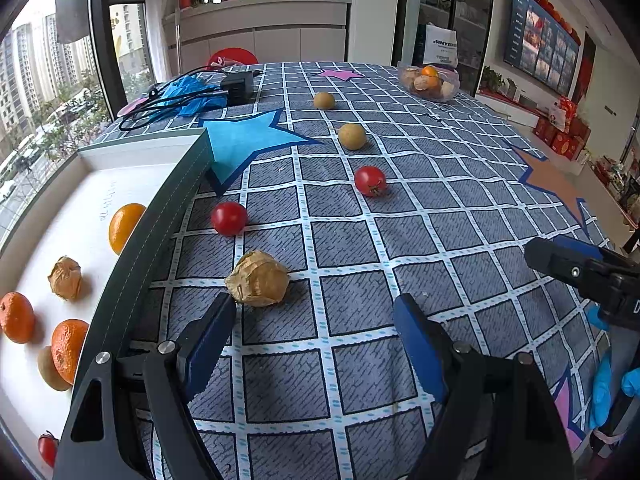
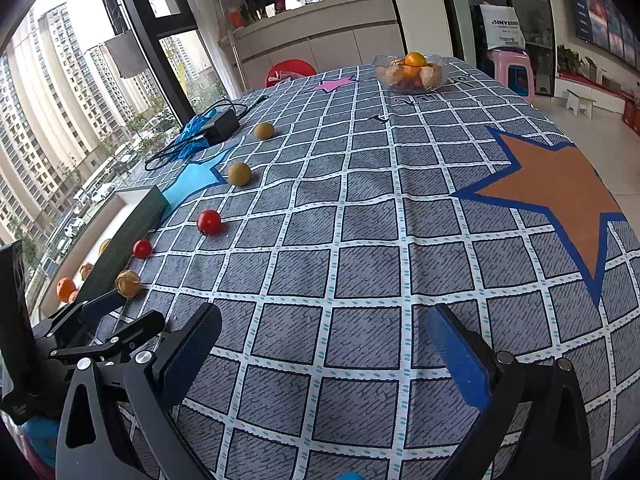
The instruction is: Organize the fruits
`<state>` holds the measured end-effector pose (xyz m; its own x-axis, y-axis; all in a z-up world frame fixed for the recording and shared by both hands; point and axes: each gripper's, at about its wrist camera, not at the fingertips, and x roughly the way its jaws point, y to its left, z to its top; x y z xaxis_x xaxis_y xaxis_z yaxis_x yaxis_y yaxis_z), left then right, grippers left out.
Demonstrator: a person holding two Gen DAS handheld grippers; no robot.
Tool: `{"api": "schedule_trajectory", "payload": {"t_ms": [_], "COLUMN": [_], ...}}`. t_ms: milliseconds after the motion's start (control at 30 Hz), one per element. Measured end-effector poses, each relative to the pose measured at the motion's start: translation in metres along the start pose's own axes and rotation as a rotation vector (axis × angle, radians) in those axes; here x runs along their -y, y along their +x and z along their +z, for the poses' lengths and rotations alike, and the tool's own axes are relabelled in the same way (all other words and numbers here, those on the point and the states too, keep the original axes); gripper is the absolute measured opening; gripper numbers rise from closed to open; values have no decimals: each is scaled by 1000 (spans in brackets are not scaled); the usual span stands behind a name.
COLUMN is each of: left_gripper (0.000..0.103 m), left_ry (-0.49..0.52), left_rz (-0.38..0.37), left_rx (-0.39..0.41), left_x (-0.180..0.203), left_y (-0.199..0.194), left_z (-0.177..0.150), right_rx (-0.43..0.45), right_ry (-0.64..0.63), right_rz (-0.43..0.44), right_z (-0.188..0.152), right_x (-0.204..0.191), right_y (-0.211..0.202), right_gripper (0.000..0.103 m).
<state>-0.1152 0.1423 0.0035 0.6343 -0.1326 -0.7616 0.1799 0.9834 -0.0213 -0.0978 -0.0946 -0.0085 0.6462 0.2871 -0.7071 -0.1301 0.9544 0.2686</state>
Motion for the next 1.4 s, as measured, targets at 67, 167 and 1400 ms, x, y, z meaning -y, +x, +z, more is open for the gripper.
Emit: {"api": "schedule_trajectory", "payload": {"t_ms": [67,167,1400], "left_gripper": [83,83,70], "left_ry": [0,0,-60], "left_rz": [0,0,0], "left_rx": [0,0,-14], "left_x": [0,0,-14], "left_y": [0,0,5], "left_z": [0,0,14], "right_rx": [0,0,0], "right_ry": [0,1,0], "right_rz": [1,0,-2], "right_z": [0,0,0], "right_x": [0,0,1], "right_y": [0,0,0], "right_gripper": [103,103,103]}}
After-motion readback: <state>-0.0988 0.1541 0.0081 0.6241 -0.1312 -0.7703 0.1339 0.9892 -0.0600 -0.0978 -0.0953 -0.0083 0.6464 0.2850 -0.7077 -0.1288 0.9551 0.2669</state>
